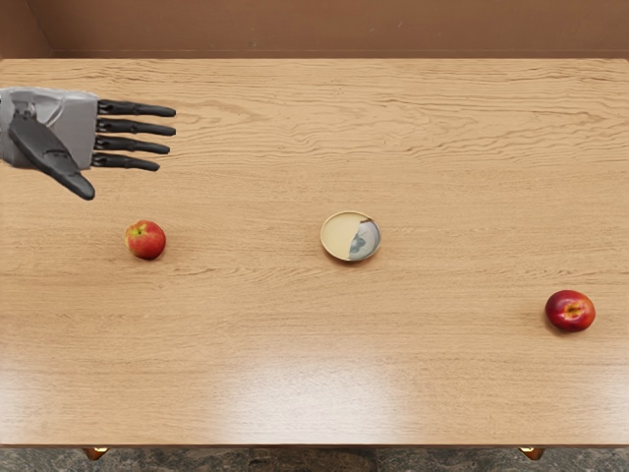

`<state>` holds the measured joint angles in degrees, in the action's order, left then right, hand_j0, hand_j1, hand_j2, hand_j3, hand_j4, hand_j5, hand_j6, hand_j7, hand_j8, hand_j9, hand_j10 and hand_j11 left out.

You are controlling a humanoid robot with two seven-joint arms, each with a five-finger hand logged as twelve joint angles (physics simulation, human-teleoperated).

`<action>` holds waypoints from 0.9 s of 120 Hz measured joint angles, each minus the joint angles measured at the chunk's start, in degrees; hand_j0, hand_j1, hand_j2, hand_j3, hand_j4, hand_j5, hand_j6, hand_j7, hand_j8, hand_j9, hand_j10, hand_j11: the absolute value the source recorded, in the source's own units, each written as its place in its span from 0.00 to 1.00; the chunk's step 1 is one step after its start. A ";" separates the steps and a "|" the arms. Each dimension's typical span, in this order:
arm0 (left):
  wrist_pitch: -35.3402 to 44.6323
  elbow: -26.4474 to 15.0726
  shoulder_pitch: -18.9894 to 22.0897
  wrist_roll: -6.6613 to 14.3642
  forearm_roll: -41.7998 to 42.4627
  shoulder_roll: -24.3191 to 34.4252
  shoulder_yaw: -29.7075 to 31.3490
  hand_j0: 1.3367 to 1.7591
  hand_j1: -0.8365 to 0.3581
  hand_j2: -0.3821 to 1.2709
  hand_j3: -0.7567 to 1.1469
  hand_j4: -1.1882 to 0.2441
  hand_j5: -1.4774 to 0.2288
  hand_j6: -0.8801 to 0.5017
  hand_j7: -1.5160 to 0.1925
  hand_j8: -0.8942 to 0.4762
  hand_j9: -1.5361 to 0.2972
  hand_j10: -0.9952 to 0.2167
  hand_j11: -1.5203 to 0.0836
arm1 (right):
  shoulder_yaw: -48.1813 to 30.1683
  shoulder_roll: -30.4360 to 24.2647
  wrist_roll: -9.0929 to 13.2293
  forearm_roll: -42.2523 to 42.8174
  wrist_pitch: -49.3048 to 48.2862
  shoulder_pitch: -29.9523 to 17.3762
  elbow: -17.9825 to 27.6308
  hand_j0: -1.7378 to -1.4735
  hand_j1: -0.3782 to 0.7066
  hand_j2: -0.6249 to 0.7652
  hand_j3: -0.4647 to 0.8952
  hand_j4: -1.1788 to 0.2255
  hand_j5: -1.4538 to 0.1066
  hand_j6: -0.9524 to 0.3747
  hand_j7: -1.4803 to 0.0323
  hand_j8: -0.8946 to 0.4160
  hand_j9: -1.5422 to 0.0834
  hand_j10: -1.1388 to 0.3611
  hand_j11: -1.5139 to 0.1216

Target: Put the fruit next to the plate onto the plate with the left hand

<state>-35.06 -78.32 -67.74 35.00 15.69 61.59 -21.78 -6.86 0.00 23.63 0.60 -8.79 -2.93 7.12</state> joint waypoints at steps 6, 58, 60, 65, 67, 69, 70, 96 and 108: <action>0.00 -0.13 -0.01 0.00 0.02 0.10 0.00 0.76 0.98 0.23 0.40 0.82 0.85 0.63 0.88 0.64 0.83 0.81 0.94 | 0.00 0.00 0.00 0.00 0.00 0.04 0.00 0.30 0.03 0.45 0.34 0.84 0.93 0.72 0.98 0.68 0.95 0.76 0.93; 10.25 -13.41 -0.63 0.00 -35.99 -5.18 -4.08 0.76 0.97 0.23 0.40 0.82 0.85 0.62 0.87 0.64 0.83 0.81 0.93 | 0.08 0.00 0.01 0.37 0.00 0.09 0.00 0.30 0.03 0.45 0.34 0.84 0.93 0.72 0.98 0.68 0.95 0.76 0.93; 11.51 -14.28 -0.67 0.00 -38.17 -5.43 -4.14 0.76 0.97 0.23 0.40 0.82 0.85 0.62 0.87 0.64 0.82 0.81 0.93 | 0.08 0.00 0.01 0.38 0.00 0.09 0.00 0.30 0.03 0.45 0.34 0.84 0.93 0.72 0.98 0.68 0.95 0.76 0.93; 14.32 -16.00 -0.37 0.00 -43.77 -5.88 -4.18 0.76 0.97 0.23 0.40 0.82 0.85 0.62 0.87 0.64 0.82 0.80 0.93 | 0.09 0.00 0.01 0.38 0.00 0.08 0.00 0.30 0.03 0.45 0.34 0.84 0.93 0.72 0.98 0.68 0.95 0.76 0.93; 15.38 -16.57 -0.11 0.00 -46.12 -6.26 -4.15 0.76 0.97 0.23 0.40 0.81 0.85 0.62 0.87 0.64 0.82 0.80 0.93 | 0.09 0.00 0.01 0.38 0.00 0.08 0.00 0.30 0.03 0.45 0.34 0.84 0.93 0.72 0.98 0.68 0.95 0.76 0.93; 16.44 -17.13 0.27 0.00 -48.44 -6.68 -4.04 0.76 0.97 0.23 0.40 0.81 0.85 0.62 0.87 0.64 0.82 0.80 0.93 | 0.09 0.00 0.01 0.38 0.00 0.07 0.00 0.30 0.03 0.45 0.34 0.84 0.93 0.72 0.98 0.68 0.95 0.76 0.93; 16.98 -17.38 0.58 0.00 -49.60 -6.87 -3.91 0.76 0.97 0.23 0.40 0.81 0.85 0.62 0.87 0.64 0.82 0.80 0.93 | 0.09 0.00 0.01 0.38 0.00 0.08 0.00 0.30 0.03 0.45 0.34 0.84 0.93 0.72 0.98 0.68 0.95 0.76 0.93; 28.68 -20.43 8.26 0.00 -68.19 -9.38 0.39 0.76 0.97 0.24 0.40 0.81 0.84 0.61 0.87 0.63 0.82 0.80 0.93 | 0.09 0.00 0.01 0.37 0.00 0.08 0.00 0.30 0.03 0.45 0.34 0.84 0.93 0.72 0.98 0.68 0.95 0.76 0.93; 31.57 -20.74 10.66 0.00 -72.62 -9.38 0.85 0.76 0.96 0.24 0.40 0.80 0.84 0.61 0.86 0.62 0.81 0.79 0.92 | 0.07 0.00 0.01 0.37 0.00 0.05 0.00 0.30 0.03 0.45 0.34 0.84 0.93 0.72 0.98 0.68 0.95 0.76 0.93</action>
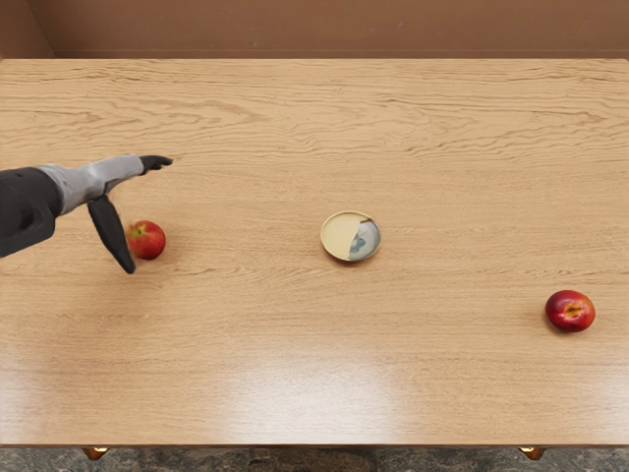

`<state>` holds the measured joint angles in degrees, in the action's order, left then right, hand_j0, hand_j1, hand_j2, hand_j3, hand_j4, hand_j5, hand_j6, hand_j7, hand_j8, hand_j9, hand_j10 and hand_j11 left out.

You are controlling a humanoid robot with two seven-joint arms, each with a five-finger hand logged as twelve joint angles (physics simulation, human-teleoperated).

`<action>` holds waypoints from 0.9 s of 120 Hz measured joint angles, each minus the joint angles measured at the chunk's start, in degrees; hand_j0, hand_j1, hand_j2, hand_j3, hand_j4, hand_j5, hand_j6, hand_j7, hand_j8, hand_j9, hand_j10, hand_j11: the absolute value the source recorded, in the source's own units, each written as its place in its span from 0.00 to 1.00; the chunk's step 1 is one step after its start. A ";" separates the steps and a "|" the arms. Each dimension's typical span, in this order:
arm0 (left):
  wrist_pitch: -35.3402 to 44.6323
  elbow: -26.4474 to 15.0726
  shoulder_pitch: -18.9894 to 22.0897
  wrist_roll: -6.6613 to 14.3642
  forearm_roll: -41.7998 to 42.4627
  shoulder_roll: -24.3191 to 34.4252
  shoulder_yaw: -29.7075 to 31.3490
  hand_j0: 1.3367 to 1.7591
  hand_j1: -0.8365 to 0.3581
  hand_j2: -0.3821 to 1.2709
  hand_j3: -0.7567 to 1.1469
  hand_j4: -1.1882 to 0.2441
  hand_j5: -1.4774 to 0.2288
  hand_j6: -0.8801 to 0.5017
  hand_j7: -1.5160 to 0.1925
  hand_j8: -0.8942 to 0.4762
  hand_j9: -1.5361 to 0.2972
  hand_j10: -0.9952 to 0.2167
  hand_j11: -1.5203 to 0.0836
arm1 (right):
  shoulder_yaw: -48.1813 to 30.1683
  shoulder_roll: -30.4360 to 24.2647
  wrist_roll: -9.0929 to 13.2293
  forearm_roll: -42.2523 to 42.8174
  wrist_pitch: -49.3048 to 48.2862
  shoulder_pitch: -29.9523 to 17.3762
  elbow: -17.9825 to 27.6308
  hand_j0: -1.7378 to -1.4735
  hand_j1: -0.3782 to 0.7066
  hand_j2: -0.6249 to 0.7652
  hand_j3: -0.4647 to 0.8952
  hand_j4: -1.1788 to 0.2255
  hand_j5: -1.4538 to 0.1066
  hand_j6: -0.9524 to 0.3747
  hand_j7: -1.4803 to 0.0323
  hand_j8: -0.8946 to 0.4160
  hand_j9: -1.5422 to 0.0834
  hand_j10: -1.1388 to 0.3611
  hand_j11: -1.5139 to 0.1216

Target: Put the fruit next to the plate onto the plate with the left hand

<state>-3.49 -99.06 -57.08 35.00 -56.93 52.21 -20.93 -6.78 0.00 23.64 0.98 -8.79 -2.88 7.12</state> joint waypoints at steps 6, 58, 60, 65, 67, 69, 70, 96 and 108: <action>0.69 -0.18 0.11 0.00 -1.07 0.00 0.13 0.76 0.96 0.24 0.40 0.80 0.84 0.61 0.86 0.62 0.81 0.79 0.92 | -0.01 0.00 0.00 0.00 0.00 -0.01 0.00 0.30 0.03 0.45 0.34 0.84 0.93 0.72 0.98 0.68 0.95 0.76 0.93; 8.18 1.91 6.72 0.00 -11.42 -3.91 0.49 0.76 0.94 0.24 0.40 0.79 0.82 0.59 0.85 0.61 0.80 0.77 0.90 | -0.01 0.00 0.00 0.03 0.00 -0.08 0.00 0.30 0.03 0.45 0.34 0.84 0.93 0.72 0.98 0.68 0.95 0.76 0.93; 8.26 2.36 6.82 0.00 -11.51 -4.10 0.50 0.76 0.94 0.24 0.40 0.79 0.82 0.59 0.85 0.61 0.80 0.77 0.90 | -0.02 0.00 0.00 0.02 0.01 -0.09 0.00 0.30 0.03 0.45 0.34 0.84 0.93 0.72 0.98 0.68 0.95 0.76 0.93; 8.50 3.72 7.49 0.00 -11.70 -5.17 0.48 0.76 0.93 0.24 0.40 0.78 0.82 0.59 0.84 0.60 0.79 0.77 0.90 | -0.01 0.00 0.00 0.02 0.01 -0.07 0.00 0.30 0.03 0.45 0.34 0.84 0.93 0.72 0.98 0.68 0.95 0.76 0.93; 8.58 4.38 7.51 0.00 -11.76 -5.73 0.48 0.76 0.93 0.24 0.40 0.78 0.82 0.59 0.84 0.60 0.79 0.76 0.90 | 0.00 0.00 0.00 0.02 0.01 -0.06 0.00 0.30 0.03 0.45 0.34 0.84 0.93 0.72 0.98 0.68 0.95 0.76 0.93; 8.66 5.01 7.51 0.00 -11.81 -6.07 0.47 0.76 0.93 0.24 0.40 0.78 0.82 0.58 0.84 0.60 0.79 0.76 0.89 | 0.00 0.00 0.00 0.03 0.01 -0.05 0.00 0.30 0.03 0.45 0.34 0.84 0.93 0.72 0.98 0.68 0.95 0.76 0.93; 8.71 5.28 7.51 0.00 -11.84 -6.18 0.46 0.76 0.93 0.24 0.40 0.78 0.81 0.58 0.84 0.60 0.79 0.76 0.89 | 0.00 0.00 -0.01 0.03 0.01 -0.05 0.00 0.30 0.03 0.45 0.34 0.84 0.93 0.72 0.98 0.68 0.95 0.76 0.93; 10.05 9.93 8.90 0.00 -12.35 -8.01 0.53 0.76 0.90 0.24 0.40 0.76 0.80 0.57 0.82 0.58 0.77 0.74 0.87 | 0.01 0.00 -0.01 0.03 0.01 -0.02 0.00 0.30 0.03 0.45 0.34 0.84 0.93 0.72 0.98 0.68 0.95 0.76 0.93; 10.28 10.48 9.62 0.00 -13.01 -9.05 0.54 0.76 0.89 0.25 0.40 0.75 0.78 0.55 0.81 0.57 0.76 0.73 0.86 | -0.03 0.00 -0.02 0.01 0.02 -0.02 0.00 0.30 0.03 0.45 0.34 0.84 0.93 0.72 0.98 0.68 0.95 0.76 0.93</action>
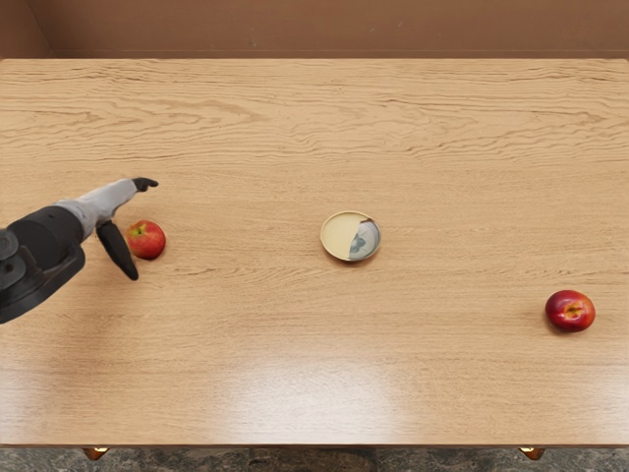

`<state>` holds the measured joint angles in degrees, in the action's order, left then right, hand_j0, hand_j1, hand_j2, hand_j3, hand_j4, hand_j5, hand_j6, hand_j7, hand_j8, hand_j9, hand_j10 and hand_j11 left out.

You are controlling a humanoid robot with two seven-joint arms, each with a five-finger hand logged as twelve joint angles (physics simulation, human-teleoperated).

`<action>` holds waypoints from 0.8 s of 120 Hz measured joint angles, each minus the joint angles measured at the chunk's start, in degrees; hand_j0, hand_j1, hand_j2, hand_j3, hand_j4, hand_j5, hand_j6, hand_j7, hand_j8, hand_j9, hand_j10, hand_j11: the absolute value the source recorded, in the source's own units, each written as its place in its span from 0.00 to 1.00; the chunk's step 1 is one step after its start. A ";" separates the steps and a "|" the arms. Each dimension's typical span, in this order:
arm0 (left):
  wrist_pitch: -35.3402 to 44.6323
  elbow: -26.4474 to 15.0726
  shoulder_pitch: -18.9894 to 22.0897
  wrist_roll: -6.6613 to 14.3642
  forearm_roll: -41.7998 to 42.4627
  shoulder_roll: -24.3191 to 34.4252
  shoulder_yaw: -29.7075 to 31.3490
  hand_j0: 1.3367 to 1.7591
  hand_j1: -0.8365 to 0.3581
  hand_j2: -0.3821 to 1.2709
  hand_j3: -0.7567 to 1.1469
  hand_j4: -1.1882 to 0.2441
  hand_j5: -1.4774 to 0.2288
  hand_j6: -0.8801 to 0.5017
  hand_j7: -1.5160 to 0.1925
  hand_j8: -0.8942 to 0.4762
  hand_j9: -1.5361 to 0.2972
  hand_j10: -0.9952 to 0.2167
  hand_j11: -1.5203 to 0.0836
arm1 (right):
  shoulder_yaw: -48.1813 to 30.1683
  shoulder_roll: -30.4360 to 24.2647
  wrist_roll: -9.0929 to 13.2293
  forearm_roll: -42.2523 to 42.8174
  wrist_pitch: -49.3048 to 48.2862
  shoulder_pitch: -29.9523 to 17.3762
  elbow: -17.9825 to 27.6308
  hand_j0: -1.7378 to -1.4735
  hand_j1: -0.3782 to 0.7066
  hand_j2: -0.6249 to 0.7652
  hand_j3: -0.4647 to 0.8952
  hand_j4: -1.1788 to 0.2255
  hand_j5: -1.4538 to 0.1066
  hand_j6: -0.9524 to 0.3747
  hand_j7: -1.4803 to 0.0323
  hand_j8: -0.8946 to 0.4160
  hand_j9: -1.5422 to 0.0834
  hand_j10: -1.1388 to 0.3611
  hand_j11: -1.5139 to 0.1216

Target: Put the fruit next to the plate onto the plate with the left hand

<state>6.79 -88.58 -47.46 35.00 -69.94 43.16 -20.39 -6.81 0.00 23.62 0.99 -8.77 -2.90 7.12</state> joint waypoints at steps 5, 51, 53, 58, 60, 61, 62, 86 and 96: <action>0.05 0.09 0.07 0.00 -0.14 -0.01 0.01 0.76 0.87 0.25 0.40 0.74 0.77 0.54 0.79 0.56 0.75 0.71 0.85 | 0.00 0.00 0.00 -0.01 0.01 0.00 0.00 0.30 0.03 0.45 0.34 0.84 0.93 0.72 0.98 0.68 0.95 0.76 0.93; 2.17 0.13 0.97 0.00 -3.90 -2.34 0.37 0.76 0.75 0.26 0.40 0.66 0.68 0.46 0.70 0.47 0.66 0.62 0.75 | -0.01 0.00 -0.04 0.01 0.03 0.00 0.00 0.30 0.03 0.45 0.34 0.84 0.93 0.72 0.98 0.68 0.95 0.76 0.93; 2.55 0.13 0.97 0.00 -4.17 -2.31 0.60 0.76 0.75 0.26 0.40 0.65 0.68 0.45 0.70 0.47 0.66 0.61 0.75 | -0.01 0.00 -0.04 0.02 0.03 0.00 0.00 0.30 0.03 0.45 0.34 0.84 0.93 0.72 0.98 0.68 0.95 0.76 0.93; 3.42 0.14 0.97 0.00 -4.67 -2.21 1.10 0.76 0.74 0.26 0.40 0.65 0.67 0.45 0.70 0.46 0.66 0.61 0.74 | 0.01 0.00 -0.04 0.03 0.01 0.02 0.00 0.30 0.03 0.45 0.34 0.84 0.93 0.72 0.98 0.68 0.95 0.76 0.93; 3.69 0.15 0.97 0.00 -4.82 -2.21 1.25 0.76 0.74 0.26 0.40 0.65 0.67 0.45 0.69 0.46 0.66 0.61 0.74 | 0.01 0.00 -0.04 0.04 0.02 0.03 0.00 0.30 0.03 0.45 0.34 0.84 0.93 0.72 0.98 0.68 0.95 0.76 0.93; 3.81 0.15 0.97 0.00 -4.88 -2.21 1.31 0.76 0.74 0.26 0.40 0.65 0.67 0.45 0.69 0.46 0.66 0.61 0.74 | 0.01 0.00 -0.04 0.04 0.02 0.03 0.00 0.30 0.03 0.45 0.34 0.84 0.93 0.72 0.98 0.68 0.95 0.76 0.93; 3.93 0.15 1.01 0.00 -4.95 -2.21 1.37 0.76 0.74 0.26 0.40 0.65 0.67 0.45 0.69 0.46 0.66 0.61 0.74 | 0.02 0.00 -0.04 0.04 0.01 0.04 0.00 0.30 0.03 0.45 0.34 0.84 0.93 0.72 0.98 0.68 0.95 0.76 0.93; 5.14 0.16 1.41 0.00 -5.58 -2.47 2.28 0.76 0.71 0.27 0.40 0.62 0.65 0.42 0.67 0.44 0.63 0.58 0.71 | 0.04 0.00 -0.05 0.06 0.03 0.08 0.00 0.30 0.03 0.45 0.34 0.84 0.93 0.72 0.98 0.68 0.95 0.76 0.93; 5.25 0.16 1.82 0.00 -5.64 -2.38 2.43 0.76 0.69 0.27 0.40 0.61 0.63 0.41 0.65 0.43 0.62 0.57 0.70 | 0.04 0.00 -0.05 0.06 0.03 0.08 0.00 0.30 0.03 0.45 0.34 0.84 0.93 0.72 0.98 0.68 0.95 0.76 0.93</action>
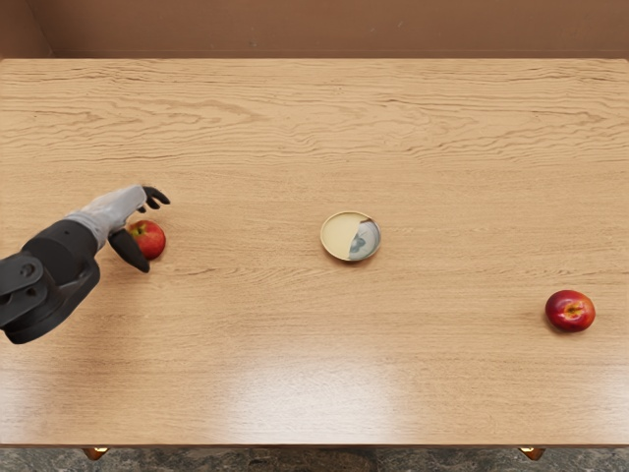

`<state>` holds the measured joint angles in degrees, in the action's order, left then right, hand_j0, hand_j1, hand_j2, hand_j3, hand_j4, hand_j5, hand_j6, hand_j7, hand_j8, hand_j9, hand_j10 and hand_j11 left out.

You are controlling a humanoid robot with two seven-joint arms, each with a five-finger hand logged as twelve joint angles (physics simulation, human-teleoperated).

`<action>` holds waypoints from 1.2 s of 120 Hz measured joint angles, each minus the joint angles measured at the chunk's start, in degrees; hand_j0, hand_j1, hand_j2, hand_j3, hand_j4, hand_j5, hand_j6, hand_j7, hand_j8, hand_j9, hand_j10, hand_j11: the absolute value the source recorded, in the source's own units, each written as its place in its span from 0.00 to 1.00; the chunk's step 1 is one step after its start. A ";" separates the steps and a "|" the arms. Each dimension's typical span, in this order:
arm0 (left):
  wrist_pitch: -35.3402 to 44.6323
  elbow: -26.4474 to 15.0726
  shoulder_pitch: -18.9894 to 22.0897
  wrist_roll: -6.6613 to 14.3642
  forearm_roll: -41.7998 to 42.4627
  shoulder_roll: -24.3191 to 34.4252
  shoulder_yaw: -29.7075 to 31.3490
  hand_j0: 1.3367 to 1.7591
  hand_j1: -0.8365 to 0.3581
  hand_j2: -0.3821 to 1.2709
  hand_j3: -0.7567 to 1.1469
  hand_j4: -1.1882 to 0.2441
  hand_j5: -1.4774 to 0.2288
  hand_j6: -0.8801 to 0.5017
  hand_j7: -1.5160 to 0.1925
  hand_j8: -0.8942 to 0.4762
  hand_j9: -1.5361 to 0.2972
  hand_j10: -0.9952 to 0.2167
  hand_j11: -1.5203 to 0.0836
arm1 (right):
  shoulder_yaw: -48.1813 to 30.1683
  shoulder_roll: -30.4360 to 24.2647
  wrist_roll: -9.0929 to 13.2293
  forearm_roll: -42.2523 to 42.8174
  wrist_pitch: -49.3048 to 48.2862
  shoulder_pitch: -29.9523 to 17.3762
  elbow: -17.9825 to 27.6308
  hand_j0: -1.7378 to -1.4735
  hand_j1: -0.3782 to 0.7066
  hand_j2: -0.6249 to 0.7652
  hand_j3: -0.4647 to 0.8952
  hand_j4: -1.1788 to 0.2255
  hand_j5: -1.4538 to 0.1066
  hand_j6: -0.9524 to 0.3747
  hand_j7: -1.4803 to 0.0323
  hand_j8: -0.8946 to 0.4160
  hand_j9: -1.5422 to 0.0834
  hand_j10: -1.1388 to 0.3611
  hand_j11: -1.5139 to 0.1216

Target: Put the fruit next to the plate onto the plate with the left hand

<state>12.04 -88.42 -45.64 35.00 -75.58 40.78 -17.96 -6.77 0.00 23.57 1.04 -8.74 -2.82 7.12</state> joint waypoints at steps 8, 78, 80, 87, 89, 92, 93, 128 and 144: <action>0.04 -0.03 0.20 0.00 -0.01 -0.09 0.06 0.76 0.67 0.27 0.40 0.60 0.62 0.40 0.64 0.41 0.61 0.55 0.69 | 0.00 0.00 -0.01 0.00 0.00 -0.01 0.00 0.30 0.03 0.45 0.34 0.84 0.93 0.72 0.98 0.68 0.95 0.76 0.93; 0.09 -0.04 0.64 0.00 0.10 -0.18 0.04 0.76 0.54 0.29 0.40 0.51 0.52 0.31 0.54 0.32 0.52 0.45 0.58 | 0.00 0.00 0.00 0.01 0.00 0.00 0.00 0.30 0.03 0.45 0.34 0.84 0.93 0.72 0.98 0.68 0.95 0.76 0.93; 0.09 0.00 0.64 0.00 0.10 -0.18 0.04 0.76 0.54 0.29 0.40 0.51 0.52 0.31 0.54 0.32 0.52 0.44 0.58 | 0.00 0.00 0.01 0.01 -0.01 0.00 0.00 0.30 0.03 0.45 0.34 0.84 0.93 0.72 0.98 0.68 0.95 0.76 0.93; 0.10 0.26 0.64 0.00 0.11 -0.61 0.05 0.76 0.53 0.29 0.40 0.50 0.51 0.30 0.53 0.31 0.51 0.44 0.57 | 0.00 0.00 0.02 0.01 0.00 0.00 0.00 0.30 0.03 0.45 0.34 0.84 0.93 0.72 0.98 0.68 0.95 0.76 0.93; 0.11 0.39 0.64 0.00 0.10 -0.83 0.05 0.76 0.53 0.29 0.40 0.50 0.51 0.29 0.53 0.30 0.51 0.43 0.57 | 0.00 0.00 0.02 0.01 -0.01 0.00 0.00 0.30 0.03 0.45 0.34 0.84 0.93 0.72 0.98 0.68 0.95 0.76 0.93; 0.13 0.66 0.64 0.00 0.04 -1.26 0.06 0.76 0.52 0.29 0.40 0.49 0.51 0.29 0.53 0.31 0.50 0.43 0.57 | 0.00 0.00 0.03 0.01 -0.01 0.00 0.00 0.30 0.03 0.45 0.34 0.84 0.93 0.72 0.98 0.68 0.95 0.76 0.93; 0.13 0.77 0.64 0.00 0.03 -1.36 0.07 0.76 0.52 0.29 0.40 0.49 0.51 0.29 0.53 0.31 0.50 0.43 0.57 | 0.00 0.00 0.03 0.01 -0.01 0.00 0.00 0.30 0.03 0.45 0.34 0.84 0.93 0.72 0.98 0.68 0.95 0.76 0.93; 0.07 2.17 0.64 0.00 0.11 -1.59 0.11 0.76 0.50 0.32 0.40 0.45 0.46 0.26 0.48 0.33 0.45 0.38 0.51 | 0.00 0.00 0.04 0.01 0.02 0.03 0.00 0.30 0.03 0.45 0.34 0.84 0.93 0.72 0.98 0.68 0.95 0.76 0.93; -0.06 2.20 0.60 0.05 0.28 -1.58 0.13 0.75 0.46 0.36 0.40 0.40 0.40 0.30 0.42 0.37 0.40 0.33 0.45 | 0.00 0.00 0.05 0.01 -0.02 0.07 0.00 0.30 0.03 0.45 0.34 0.84 0.93 0.72 0.98 0.68 0.95 0.76 0.93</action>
<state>11.97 -86.22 -45.04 35.05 -75.30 39.20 -17.83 -6.77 0.00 23.62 1.05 -8.76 -2.75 7.12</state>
